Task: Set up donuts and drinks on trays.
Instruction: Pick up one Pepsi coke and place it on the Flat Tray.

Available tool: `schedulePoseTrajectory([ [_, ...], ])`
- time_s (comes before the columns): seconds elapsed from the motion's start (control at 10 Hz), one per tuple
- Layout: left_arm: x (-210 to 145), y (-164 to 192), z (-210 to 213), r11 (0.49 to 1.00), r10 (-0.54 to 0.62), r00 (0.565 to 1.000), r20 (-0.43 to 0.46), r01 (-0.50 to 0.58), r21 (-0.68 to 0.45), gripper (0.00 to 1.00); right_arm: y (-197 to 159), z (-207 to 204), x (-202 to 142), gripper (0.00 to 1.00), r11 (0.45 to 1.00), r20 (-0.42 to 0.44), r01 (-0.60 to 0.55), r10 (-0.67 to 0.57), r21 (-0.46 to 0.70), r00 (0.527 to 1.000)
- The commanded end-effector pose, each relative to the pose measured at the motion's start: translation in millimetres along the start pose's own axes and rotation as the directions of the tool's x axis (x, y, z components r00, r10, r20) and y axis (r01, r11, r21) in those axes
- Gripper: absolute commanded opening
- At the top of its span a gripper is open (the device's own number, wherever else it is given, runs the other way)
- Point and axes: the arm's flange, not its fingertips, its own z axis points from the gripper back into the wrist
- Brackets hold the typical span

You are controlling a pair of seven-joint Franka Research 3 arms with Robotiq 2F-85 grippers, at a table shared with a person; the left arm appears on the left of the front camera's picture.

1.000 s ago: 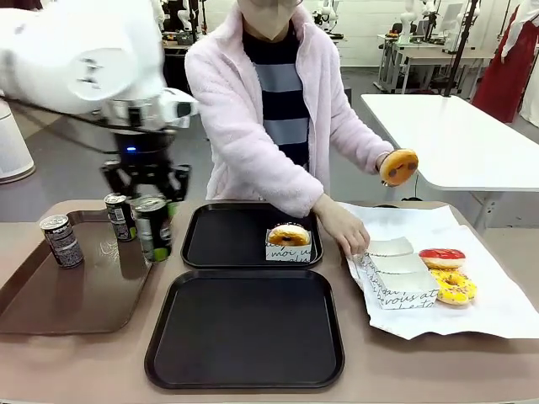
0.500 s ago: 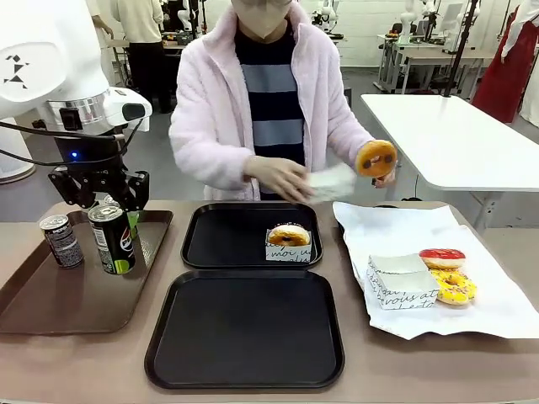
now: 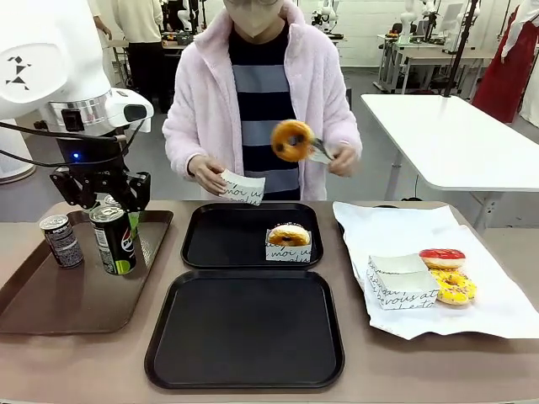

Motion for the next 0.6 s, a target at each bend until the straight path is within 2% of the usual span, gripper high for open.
schedulePoseTrajectory([
  [0.0, 20, -16, 3, 0.996, -0.04, 0.999, 0.034, 0.043, -0.081, 0.56, 0, 1, 2, 1.0, 1.0, 0.015, -0.019, 0.019, 0.02, 1.0],
  [0.2, 54, -39, -12, 0.985, -0.045, 0.994, 0.097, 0.061, -0.164, 0.56, 0, 1, 2, 1.0, 1.0, 0.015, -0.019, 0.019, 0.02, 1.0],
  [0.3, 74, -48, -20, 0.978, -0.024, 0.995, 0.096, 0.044, -0.205, 0.56, 0, 1, 2, 1.0, 1.0, 0.015, -0.019, 0.019, 0.02, 1.0],
  [0.5, 99, -64, -36, 0.974, 0.012, 0.992, 0.124, 0.016, -0.226, 0.56, 0, 1, 2, 1.0, 1.0, 0.015, -0.019, 0.019, 0.02, 1.0],
])
